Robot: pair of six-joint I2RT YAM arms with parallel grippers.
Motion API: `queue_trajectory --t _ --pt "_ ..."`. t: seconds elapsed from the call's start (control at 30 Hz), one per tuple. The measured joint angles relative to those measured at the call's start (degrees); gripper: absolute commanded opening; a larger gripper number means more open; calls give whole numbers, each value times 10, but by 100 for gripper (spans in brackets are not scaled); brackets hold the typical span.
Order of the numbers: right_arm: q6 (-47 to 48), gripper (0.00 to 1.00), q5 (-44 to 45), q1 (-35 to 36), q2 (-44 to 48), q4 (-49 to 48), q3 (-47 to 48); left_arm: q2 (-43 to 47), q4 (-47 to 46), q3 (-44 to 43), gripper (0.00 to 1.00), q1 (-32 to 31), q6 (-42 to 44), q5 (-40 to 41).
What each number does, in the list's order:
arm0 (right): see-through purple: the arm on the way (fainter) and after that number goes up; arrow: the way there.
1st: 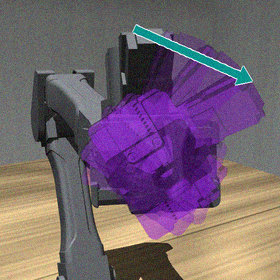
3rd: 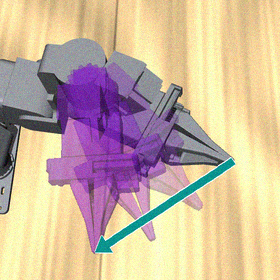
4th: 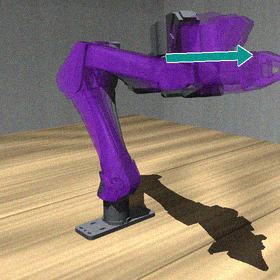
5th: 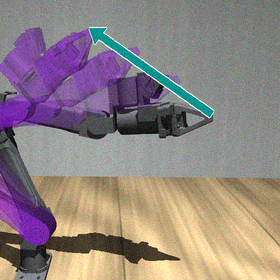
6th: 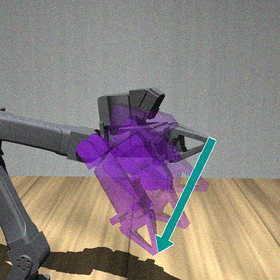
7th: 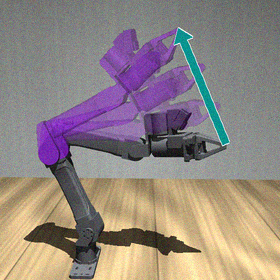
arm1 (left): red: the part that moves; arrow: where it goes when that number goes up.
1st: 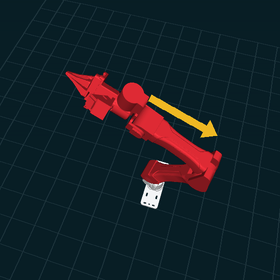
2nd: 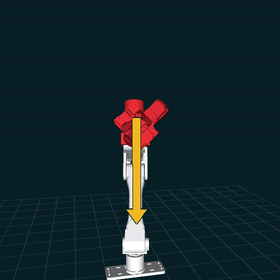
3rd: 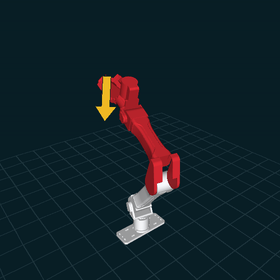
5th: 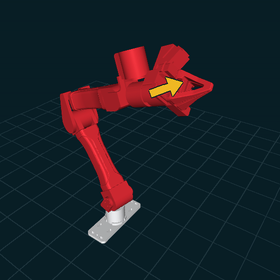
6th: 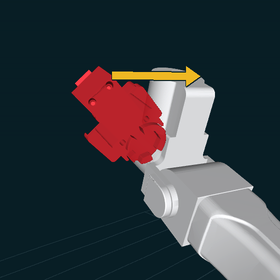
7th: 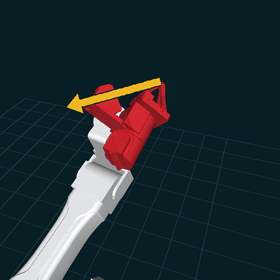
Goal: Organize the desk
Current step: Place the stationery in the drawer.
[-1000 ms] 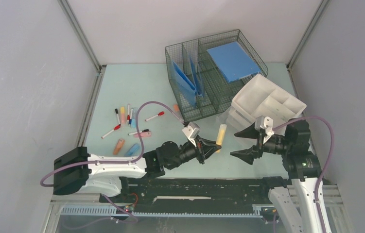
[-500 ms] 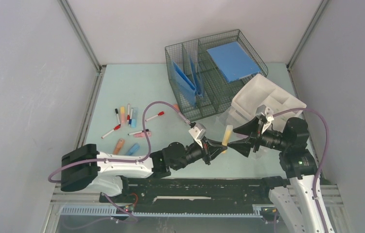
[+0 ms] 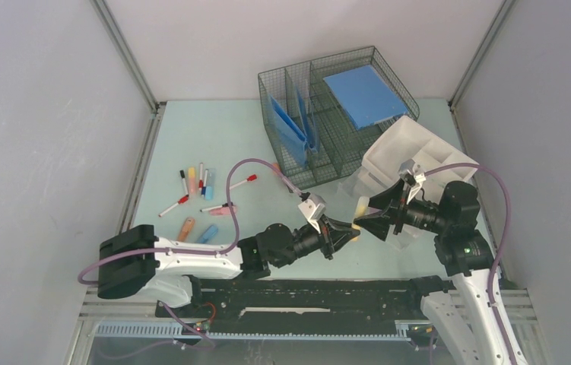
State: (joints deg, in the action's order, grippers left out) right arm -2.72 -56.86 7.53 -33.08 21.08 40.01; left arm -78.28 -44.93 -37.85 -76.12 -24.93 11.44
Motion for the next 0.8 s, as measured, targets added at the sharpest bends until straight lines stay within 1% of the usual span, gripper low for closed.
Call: queue_trajectory --t 0.4,0.53,0.63,0.7,0.8 --pt "-2 61 0 15 -8 -1 0 -15 -1 -21 0 -4 0 -1" --pt "0 45 -5 17 -8 -1 0 -16 -3 -25 0 -4 1 -2" --pt "2 32 -16 20 -8 -2 0 -19 -4 -25 1 -4 1 -1" --pt "1 22 -22 20 -9 1 0 -21 -4 -25 4 -4 3 -2" --pt "2 5 -36 21 -10 6 0 -23 -5 -25 12 -5 10 -9"
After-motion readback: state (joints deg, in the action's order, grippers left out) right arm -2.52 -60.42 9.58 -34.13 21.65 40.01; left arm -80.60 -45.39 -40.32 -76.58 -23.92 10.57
